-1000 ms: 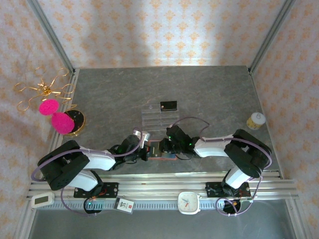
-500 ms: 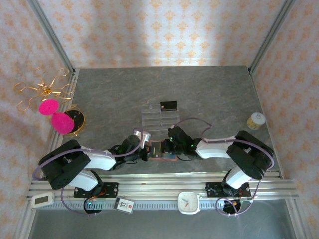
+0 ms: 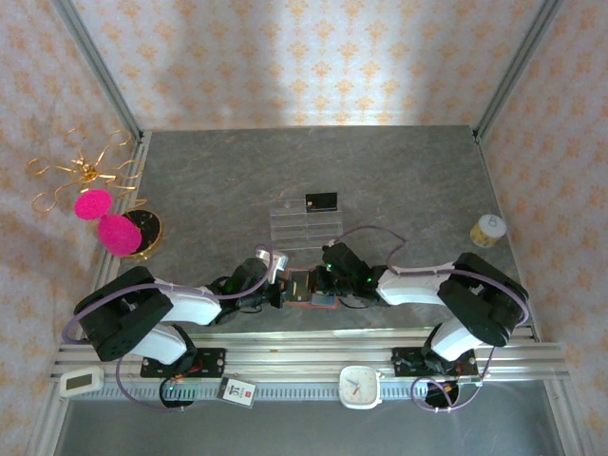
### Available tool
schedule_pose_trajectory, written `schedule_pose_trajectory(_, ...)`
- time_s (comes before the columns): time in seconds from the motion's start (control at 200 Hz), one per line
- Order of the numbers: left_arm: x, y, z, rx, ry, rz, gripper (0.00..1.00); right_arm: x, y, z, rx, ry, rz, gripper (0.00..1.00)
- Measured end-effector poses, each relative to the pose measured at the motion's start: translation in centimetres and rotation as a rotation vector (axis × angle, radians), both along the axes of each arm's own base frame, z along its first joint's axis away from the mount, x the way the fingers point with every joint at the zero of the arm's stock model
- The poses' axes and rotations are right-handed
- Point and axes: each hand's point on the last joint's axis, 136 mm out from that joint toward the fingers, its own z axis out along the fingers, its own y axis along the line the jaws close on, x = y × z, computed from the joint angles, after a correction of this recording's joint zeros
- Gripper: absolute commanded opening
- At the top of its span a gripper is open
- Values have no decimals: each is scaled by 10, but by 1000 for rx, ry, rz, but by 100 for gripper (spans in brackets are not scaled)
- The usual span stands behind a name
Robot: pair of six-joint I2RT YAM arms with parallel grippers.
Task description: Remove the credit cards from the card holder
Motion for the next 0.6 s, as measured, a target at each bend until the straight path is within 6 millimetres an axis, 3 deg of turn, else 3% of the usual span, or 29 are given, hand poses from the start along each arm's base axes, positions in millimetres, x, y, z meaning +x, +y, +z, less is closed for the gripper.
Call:
schedule_pose_trajectory(0.32, -2, -2, 0, -16, 16, -2, 0, -4, -5, 2, 5, -1, -5, 0)
schedule_pose_trajectory(0.601, -5, -1, -2, -27, 22, -2, 0, -14, -27, 3, 4, -9, -20, 0)
